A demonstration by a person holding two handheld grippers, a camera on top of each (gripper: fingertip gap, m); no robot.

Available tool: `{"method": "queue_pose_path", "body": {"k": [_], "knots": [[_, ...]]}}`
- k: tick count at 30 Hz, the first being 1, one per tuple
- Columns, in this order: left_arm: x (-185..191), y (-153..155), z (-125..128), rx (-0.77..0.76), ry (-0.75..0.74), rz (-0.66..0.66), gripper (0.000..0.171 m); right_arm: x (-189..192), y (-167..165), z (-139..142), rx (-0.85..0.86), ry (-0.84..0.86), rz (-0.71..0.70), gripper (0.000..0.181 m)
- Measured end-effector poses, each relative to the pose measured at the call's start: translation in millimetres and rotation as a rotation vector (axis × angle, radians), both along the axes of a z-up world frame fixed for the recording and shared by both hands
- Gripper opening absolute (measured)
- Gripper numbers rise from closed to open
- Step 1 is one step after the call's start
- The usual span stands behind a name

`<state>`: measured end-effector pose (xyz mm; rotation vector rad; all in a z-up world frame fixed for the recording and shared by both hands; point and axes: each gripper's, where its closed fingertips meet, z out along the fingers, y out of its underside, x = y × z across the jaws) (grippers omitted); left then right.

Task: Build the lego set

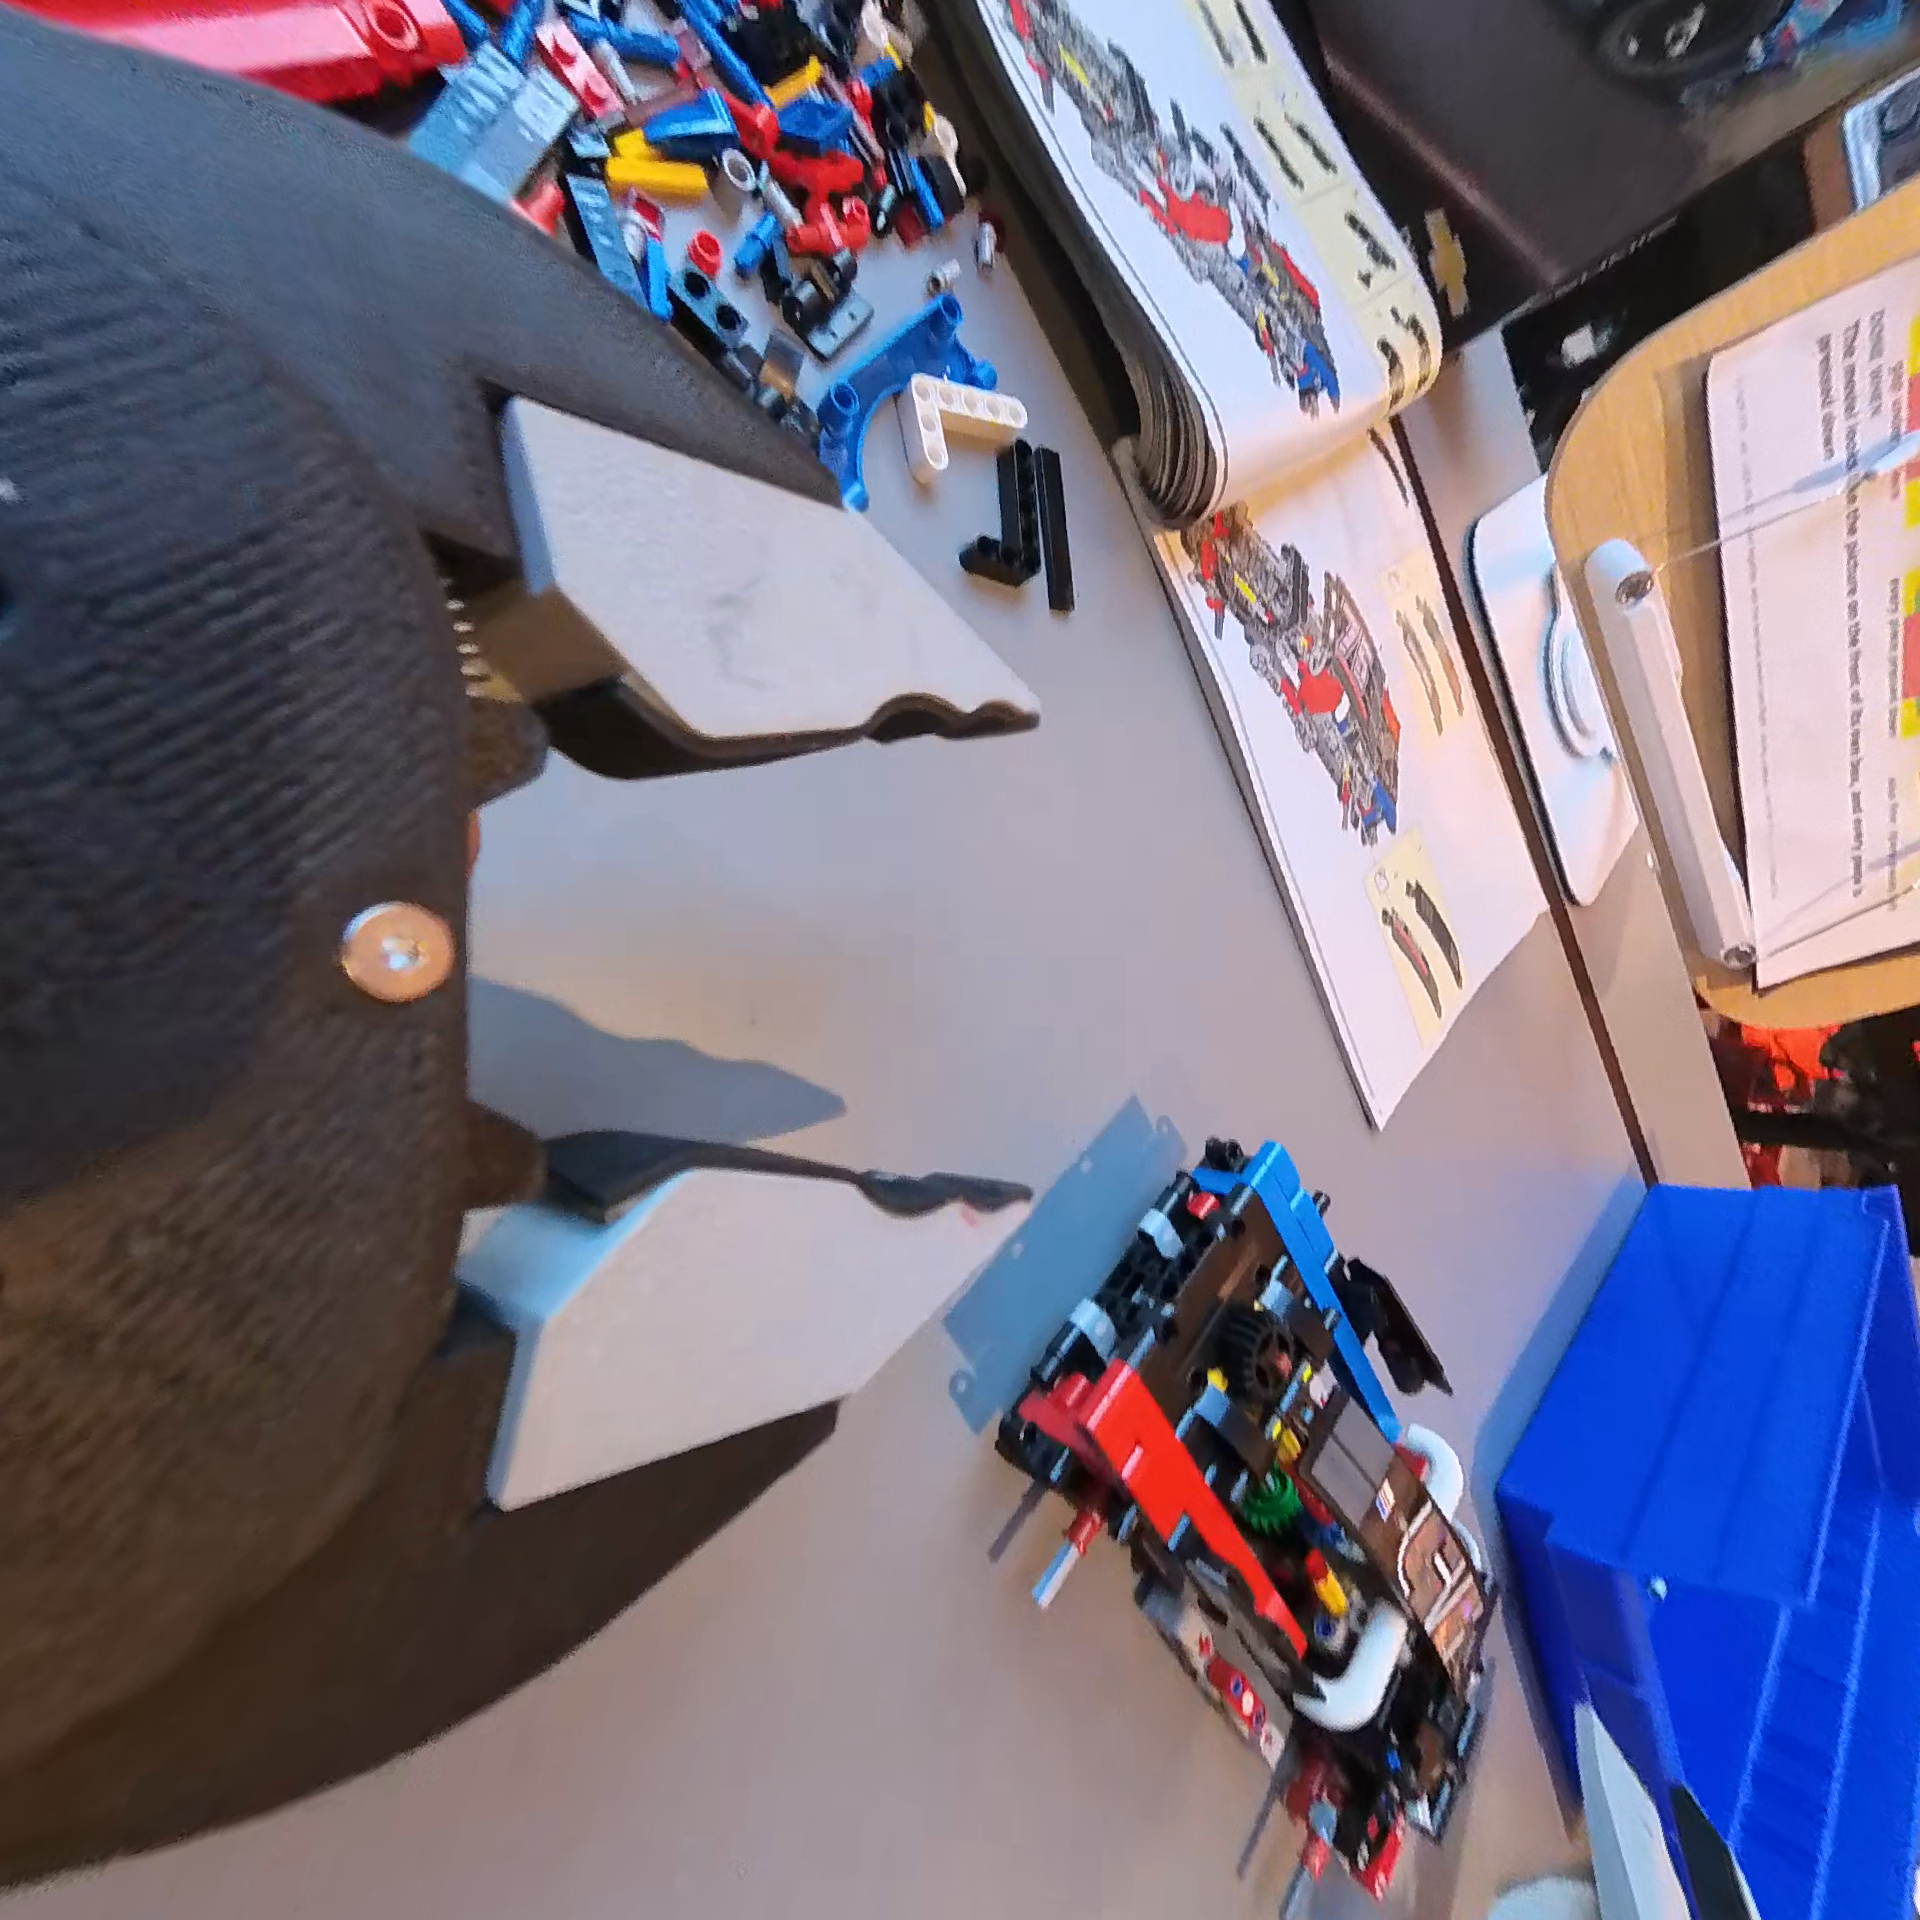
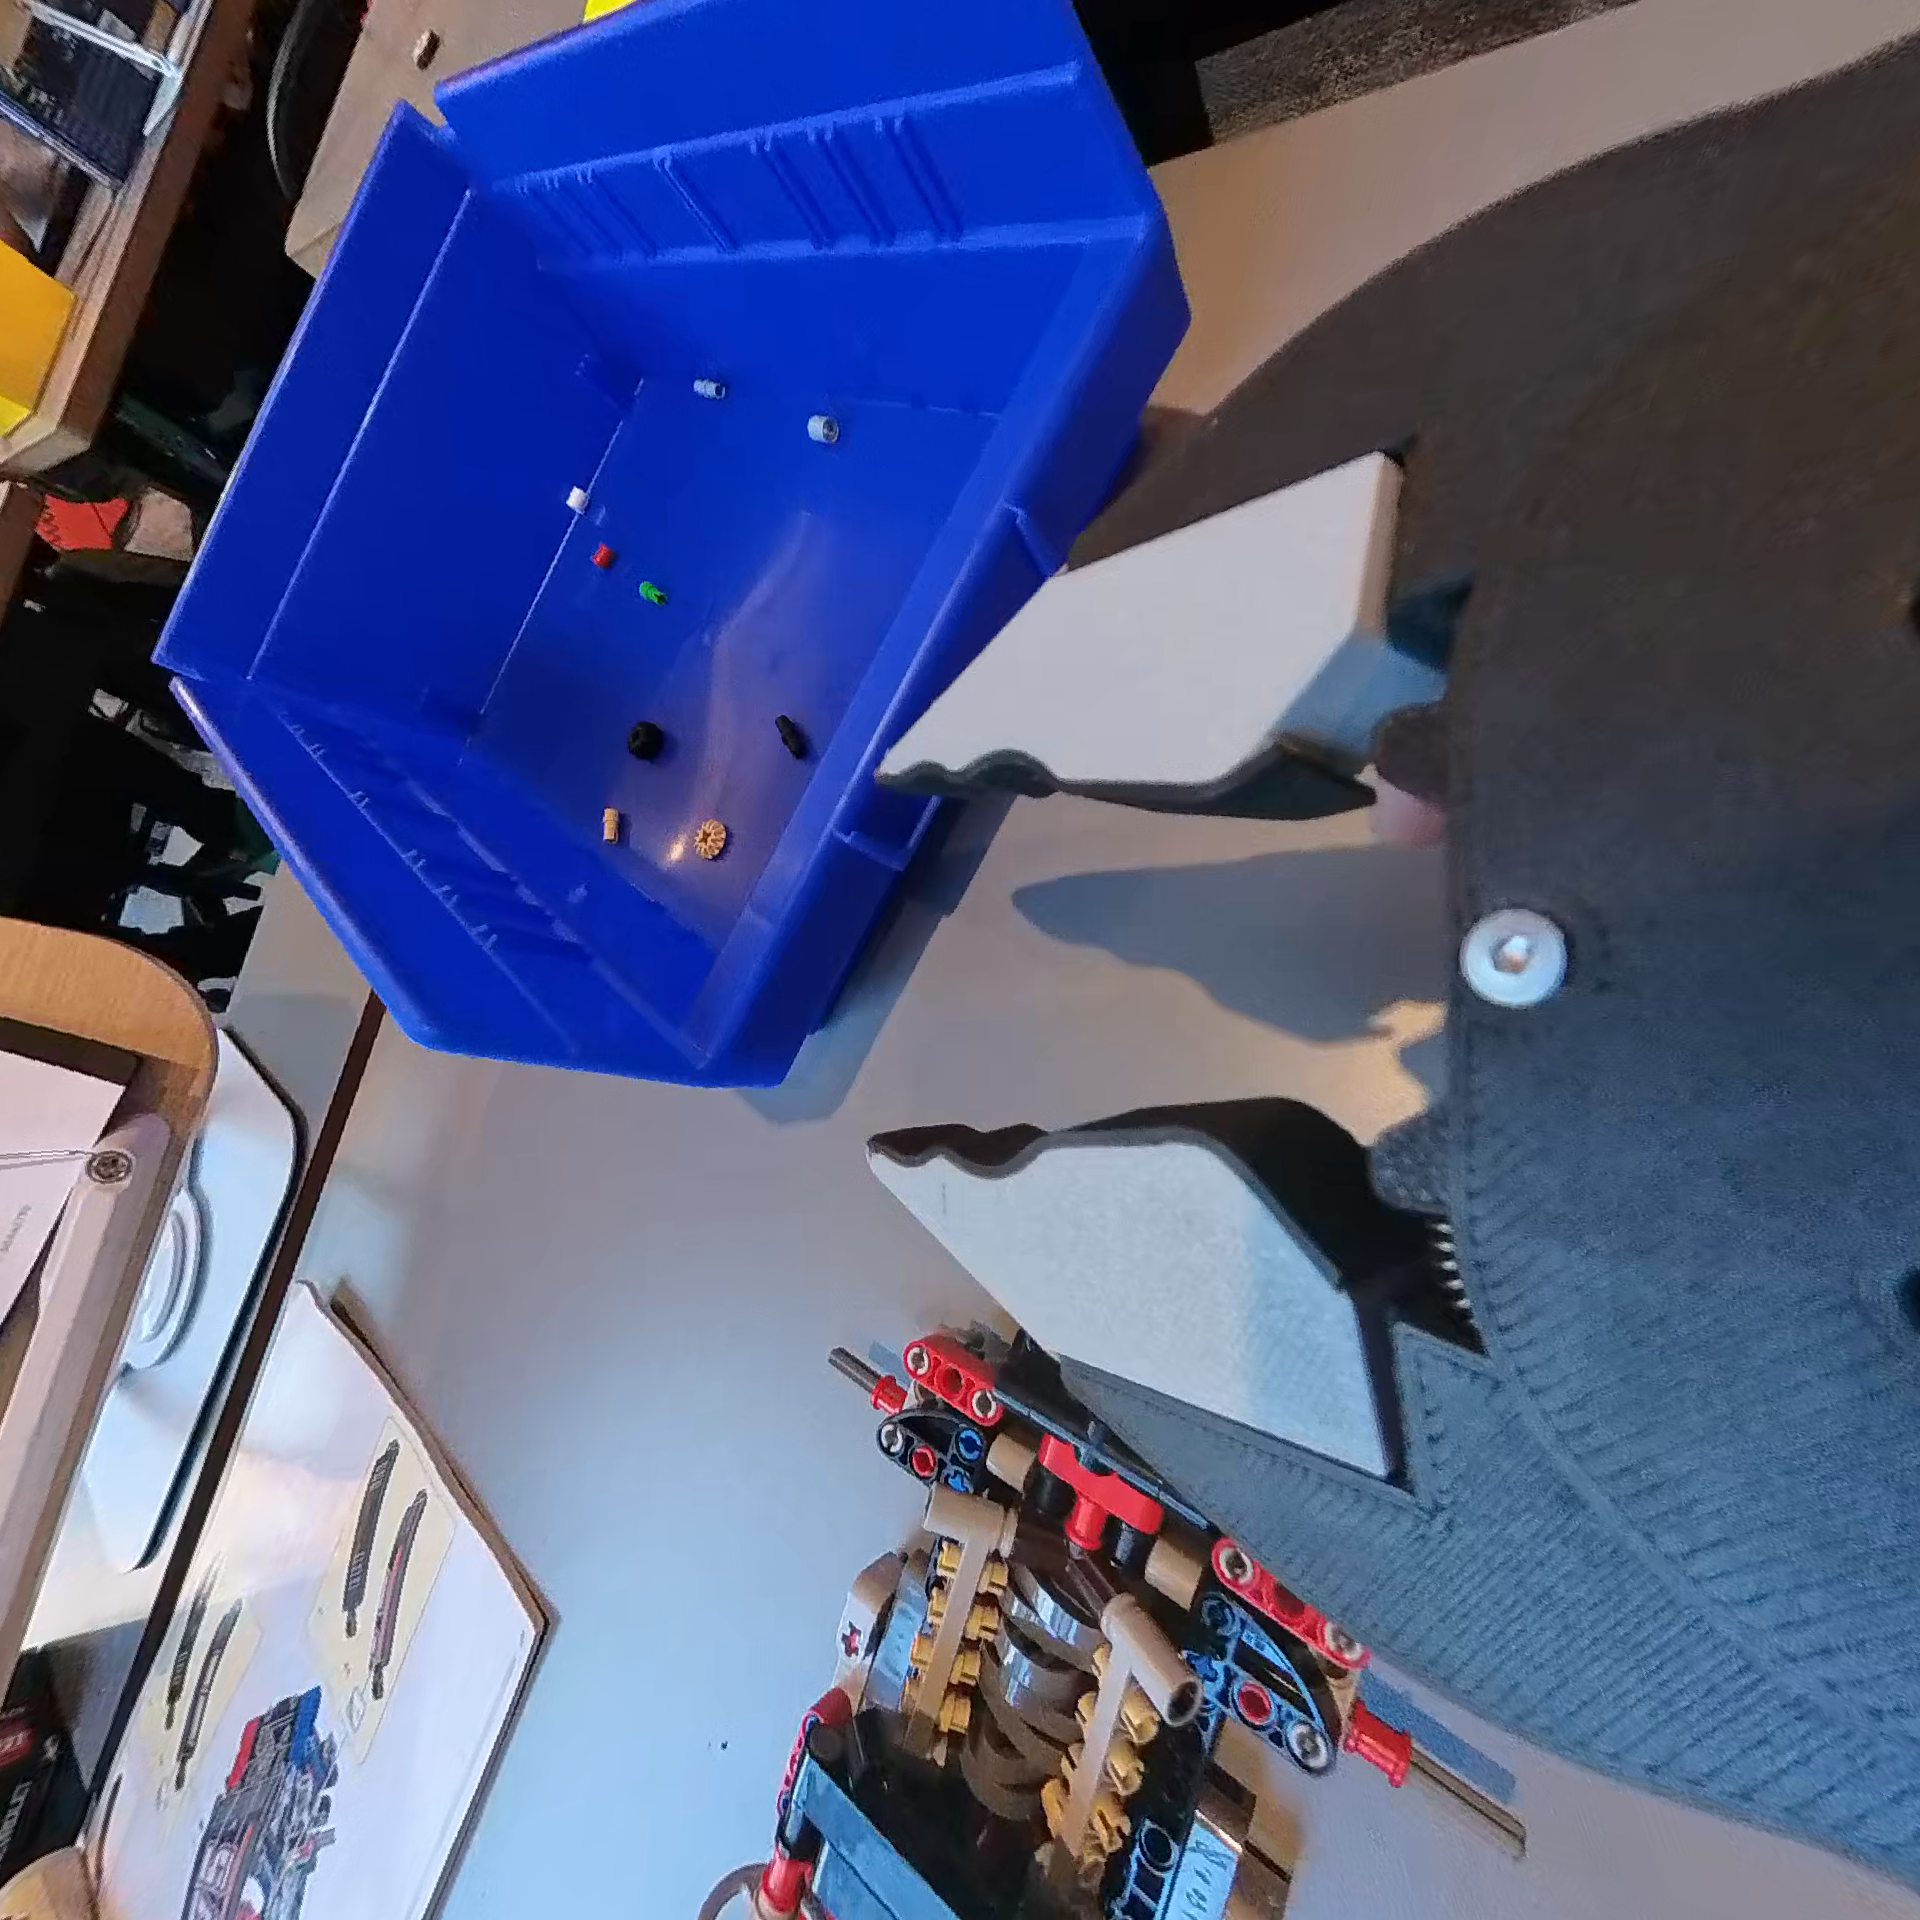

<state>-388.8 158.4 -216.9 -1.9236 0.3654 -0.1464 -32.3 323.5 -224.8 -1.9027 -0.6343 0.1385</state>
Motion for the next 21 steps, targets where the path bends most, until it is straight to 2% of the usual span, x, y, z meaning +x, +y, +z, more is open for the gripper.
{"method": "queue_pose_path", "body": {"k": [11,17,21], "knots": [[-14,3,7,0.088,0.116,0.111,0.092,1,-3,-3,-0.007,0.002,0.005,0.07],[-27,9,2,0.056,0.164,0.211,0.093,-5,-6,-1,-0.017,0.042,0.051,0.078],[-33,13,-3,0.021,0.159,0.239,0.102,-14,-8,-7,-0.055,0.038,0.085,0.084]]}}
